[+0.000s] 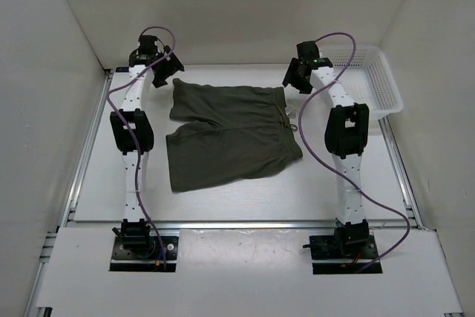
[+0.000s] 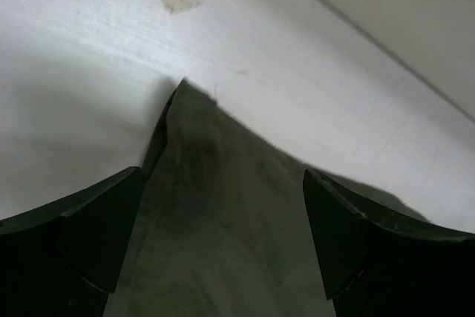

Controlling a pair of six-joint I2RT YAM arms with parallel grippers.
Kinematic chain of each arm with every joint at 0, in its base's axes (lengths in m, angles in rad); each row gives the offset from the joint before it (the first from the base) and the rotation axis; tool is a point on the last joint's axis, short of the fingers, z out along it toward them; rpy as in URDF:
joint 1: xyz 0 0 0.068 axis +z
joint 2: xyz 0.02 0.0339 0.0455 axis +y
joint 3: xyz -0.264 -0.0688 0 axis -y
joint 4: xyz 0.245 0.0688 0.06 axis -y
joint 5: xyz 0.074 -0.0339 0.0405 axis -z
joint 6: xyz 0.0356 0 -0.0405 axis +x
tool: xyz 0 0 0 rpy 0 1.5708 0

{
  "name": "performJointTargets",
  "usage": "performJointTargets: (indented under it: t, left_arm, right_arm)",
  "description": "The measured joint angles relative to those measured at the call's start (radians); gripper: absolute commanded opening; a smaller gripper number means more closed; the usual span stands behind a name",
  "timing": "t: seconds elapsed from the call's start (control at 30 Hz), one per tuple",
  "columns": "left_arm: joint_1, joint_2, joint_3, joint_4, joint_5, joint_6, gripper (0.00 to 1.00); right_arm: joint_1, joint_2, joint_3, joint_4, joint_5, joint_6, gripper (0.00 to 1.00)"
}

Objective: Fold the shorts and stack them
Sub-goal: Flatten the shorts out, then fold the shorts

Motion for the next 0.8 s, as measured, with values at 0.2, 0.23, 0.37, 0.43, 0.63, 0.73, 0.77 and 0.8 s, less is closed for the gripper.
performJointTargets:
  t: [0.2, 0.23, 0.37, 0.43, 0.63, 0.73, 0.77, 0.8]
  left_arm:
    - [0.015, -0.201, -0.294, -0.010, -0.049, 0.017, 1.00]
    - [0.020, -0.250, -0.343, -0.016, -0.064, 0.019, 0.97]
    - [0.049, -0.575, -0.661, -0.005, -0.113, 0.002, 0.87]
    - [0.064, -0.778, -0.849, -0.008, -0.129, -0.025, 0.87]
    - [0.043, -1.192, -1.359, -0.025, -0.105, -0.111, 0.91]
    - [0.019, -1.259, -1.604, -0.050, -0.081, -0.144, 0.95]
    - [0.013, -1.268, -1.685, -0.070, -0.072, -0.156, 0.95]
    - [0.006, -1.274, -1.750, -0.077, -0.062, -0.166, 0.96]
  right_arm:
    - [0.018, -0.166, -0.140, 0.021, -0.030, 0.001, 0.66]
    - [0.026, -0.217, -0.182, 0.028, -0.034, 0.001, 0.66]
    - [0.069, -0.492, -0.416, 0.090, -0.047, 0.012, 0.65]
    - [0.093, -0.659, -0.574, 0.127, -0.064, 0.022, 0.64]
    - [0.100, -1.016, -1.062, 0.177, -0.108, 0.060, 0.61]
    - [0.093, -1.094, -1.277, 0.155, -0.143, 0.089, 0.61]
    - [0.093, -1.113, -1.342, 0.148, -0.158, 0.100, 0.61]
    - [0.093, -1.130, -1.390, 0.144, -0.172, 0.112, 0.61]
